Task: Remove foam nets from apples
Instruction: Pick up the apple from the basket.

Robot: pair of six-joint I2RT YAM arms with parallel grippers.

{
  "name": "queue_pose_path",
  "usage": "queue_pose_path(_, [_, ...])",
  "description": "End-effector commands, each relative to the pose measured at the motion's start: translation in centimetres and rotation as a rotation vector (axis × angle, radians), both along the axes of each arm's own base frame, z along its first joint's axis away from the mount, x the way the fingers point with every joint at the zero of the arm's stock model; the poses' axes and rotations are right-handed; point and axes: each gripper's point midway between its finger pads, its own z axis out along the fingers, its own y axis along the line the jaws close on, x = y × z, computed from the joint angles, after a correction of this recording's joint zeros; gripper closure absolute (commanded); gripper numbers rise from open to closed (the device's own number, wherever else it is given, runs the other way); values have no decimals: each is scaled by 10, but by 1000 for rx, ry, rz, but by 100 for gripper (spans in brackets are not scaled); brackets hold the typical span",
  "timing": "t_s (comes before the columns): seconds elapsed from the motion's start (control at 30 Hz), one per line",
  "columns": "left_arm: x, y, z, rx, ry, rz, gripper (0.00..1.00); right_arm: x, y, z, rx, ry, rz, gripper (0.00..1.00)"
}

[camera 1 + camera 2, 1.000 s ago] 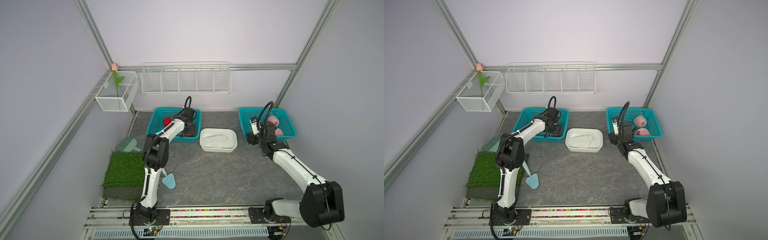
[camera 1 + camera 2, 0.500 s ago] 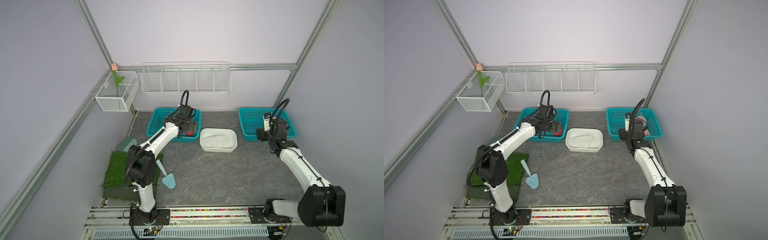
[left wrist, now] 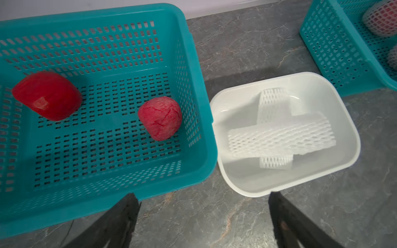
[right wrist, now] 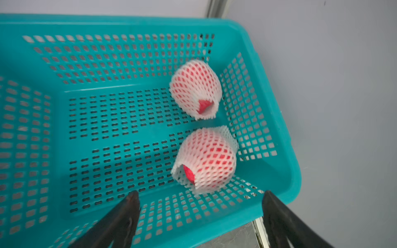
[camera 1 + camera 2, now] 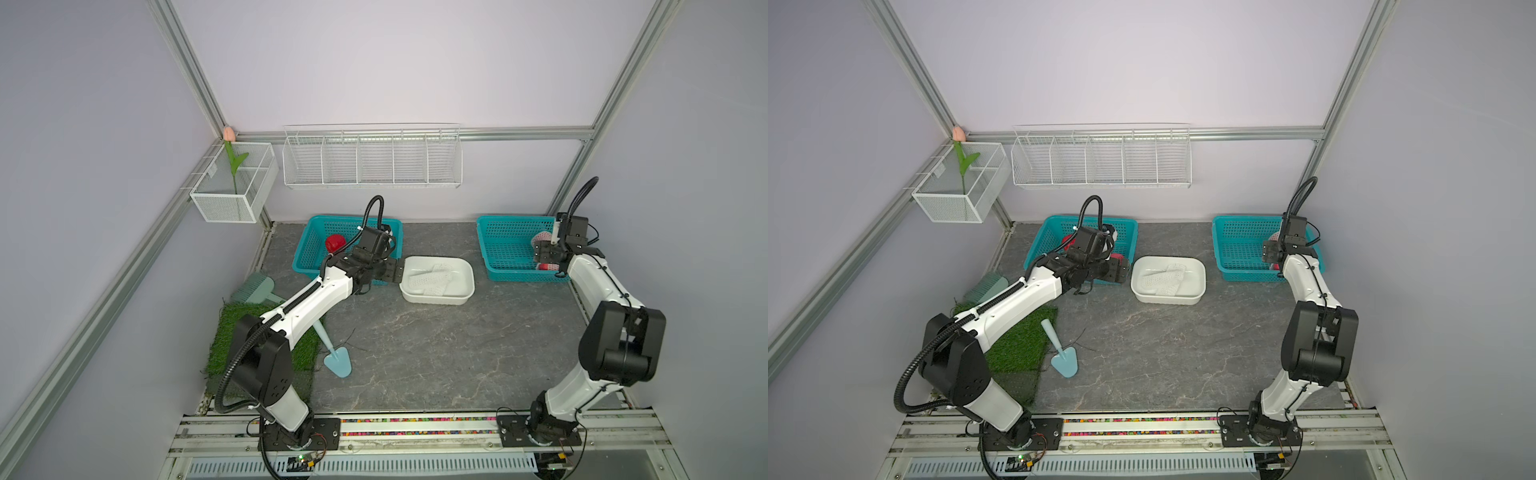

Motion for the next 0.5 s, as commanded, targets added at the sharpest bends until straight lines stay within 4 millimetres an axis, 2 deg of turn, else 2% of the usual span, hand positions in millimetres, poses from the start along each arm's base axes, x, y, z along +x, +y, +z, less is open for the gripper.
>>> queue_pose_path(0.0, [-6, -9, 2, -58, 3, -27, 4, -5, -16, -9, 49, 55, -94, 11])
queue_pose_path(0.23, [-2, -22, -21, -44, 57, -74, 3, -13, -36, -33, 63, 151, -214, 11])
queue_pose_path(0.37, [0, -26, -30, -30, 70, -94, 3, -3, -33, -44, 109, 160, -213, 11])
queue_pose_path(0.47, [1, -27, -32, -23, 72, -103, 3, 0, -41, -53, 119, 174, -275, 11])
